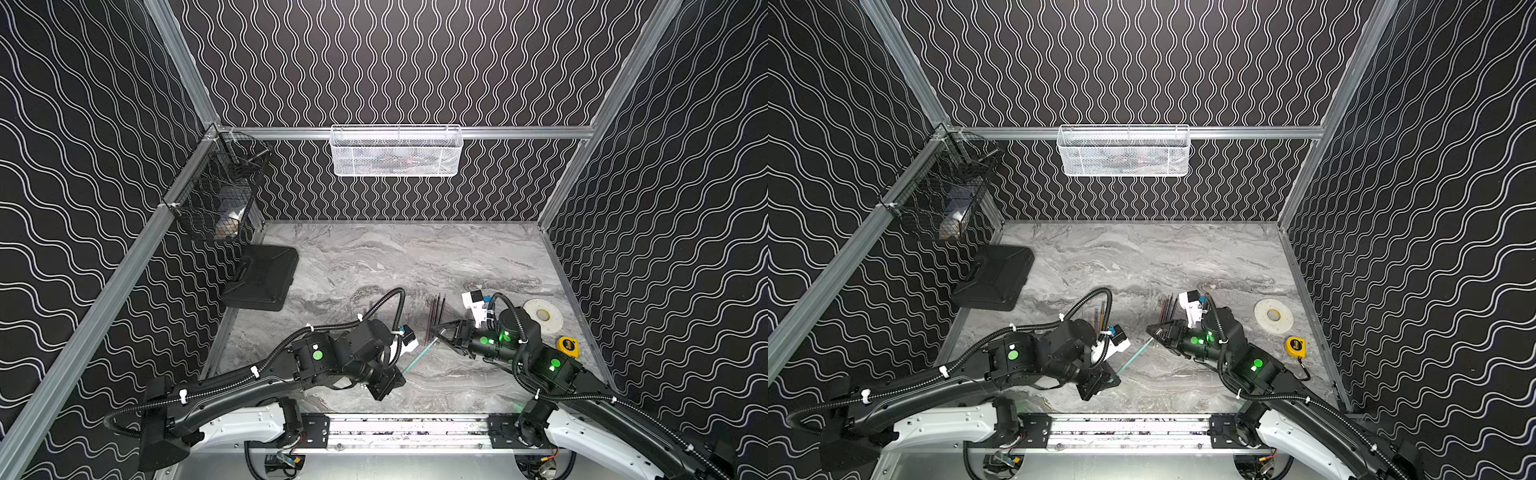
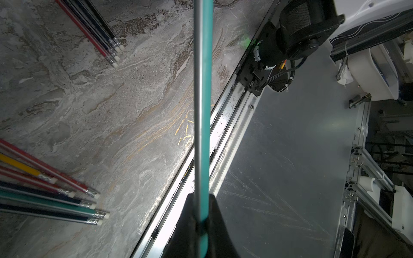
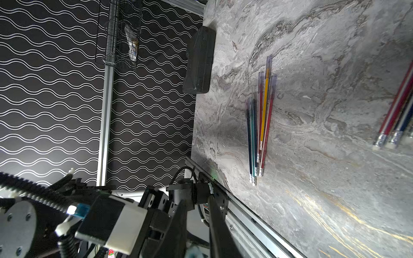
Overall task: Remove the protective cover of the pencils
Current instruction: Remove the protective sleeve from the pencil.
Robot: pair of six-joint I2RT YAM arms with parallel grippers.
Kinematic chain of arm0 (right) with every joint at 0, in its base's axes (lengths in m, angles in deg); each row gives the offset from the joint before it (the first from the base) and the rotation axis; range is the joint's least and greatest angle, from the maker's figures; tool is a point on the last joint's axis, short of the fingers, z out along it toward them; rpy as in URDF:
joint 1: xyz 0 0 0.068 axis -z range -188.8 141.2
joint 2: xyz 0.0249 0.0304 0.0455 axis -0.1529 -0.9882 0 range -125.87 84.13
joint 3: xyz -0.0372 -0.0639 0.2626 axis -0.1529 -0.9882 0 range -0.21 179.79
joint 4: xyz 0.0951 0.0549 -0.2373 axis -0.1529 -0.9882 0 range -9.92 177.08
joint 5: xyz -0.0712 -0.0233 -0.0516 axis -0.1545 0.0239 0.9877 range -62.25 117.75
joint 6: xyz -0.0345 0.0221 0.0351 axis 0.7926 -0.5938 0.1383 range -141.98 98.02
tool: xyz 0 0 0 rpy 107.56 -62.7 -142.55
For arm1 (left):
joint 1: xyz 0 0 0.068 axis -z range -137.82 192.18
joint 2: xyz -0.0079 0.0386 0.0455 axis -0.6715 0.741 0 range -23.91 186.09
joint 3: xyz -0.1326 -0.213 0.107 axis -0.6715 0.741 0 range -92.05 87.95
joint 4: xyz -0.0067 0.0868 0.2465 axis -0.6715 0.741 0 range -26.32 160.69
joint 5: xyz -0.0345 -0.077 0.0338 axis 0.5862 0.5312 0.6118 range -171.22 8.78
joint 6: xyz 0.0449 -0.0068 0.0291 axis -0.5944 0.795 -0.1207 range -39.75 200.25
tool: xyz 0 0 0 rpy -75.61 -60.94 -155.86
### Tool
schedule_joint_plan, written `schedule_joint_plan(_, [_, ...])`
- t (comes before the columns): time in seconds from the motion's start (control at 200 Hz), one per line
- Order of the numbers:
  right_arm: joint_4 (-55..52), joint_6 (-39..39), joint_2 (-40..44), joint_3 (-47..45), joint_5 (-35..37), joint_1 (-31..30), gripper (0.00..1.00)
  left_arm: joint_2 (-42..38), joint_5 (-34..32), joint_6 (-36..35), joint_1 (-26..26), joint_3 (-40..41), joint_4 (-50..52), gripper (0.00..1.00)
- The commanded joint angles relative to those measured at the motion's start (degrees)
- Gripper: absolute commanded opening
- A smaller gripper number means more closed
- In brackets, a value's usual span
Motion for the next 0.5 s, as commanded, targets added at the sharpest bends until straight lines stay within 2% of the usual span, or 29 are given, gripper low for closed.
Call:
schedule_joint_plan(0.0, [0.89, -0.70, 0.18, 0.07, 0.50, -0.09, 0.17, 0.15, 0.53, -0.62, -0.07, -0.05, -1.19, 0.00])
schedule_joint_plan(0.305, [-5.85, 1.34, 2.06, 2.59, 5.18, -0.09, 0.05, 0.72, 1.99, -0.61, -0.05, 0.30, -1.62, 0.00])
schedule_joint_plan(0.495, [-9.54, 3.77, 0.32, 5.74, 7.66, -0.01, 0.04, 1.12, 2.17, -0.50, -0.06, 0.31, -1.50, 0.00])
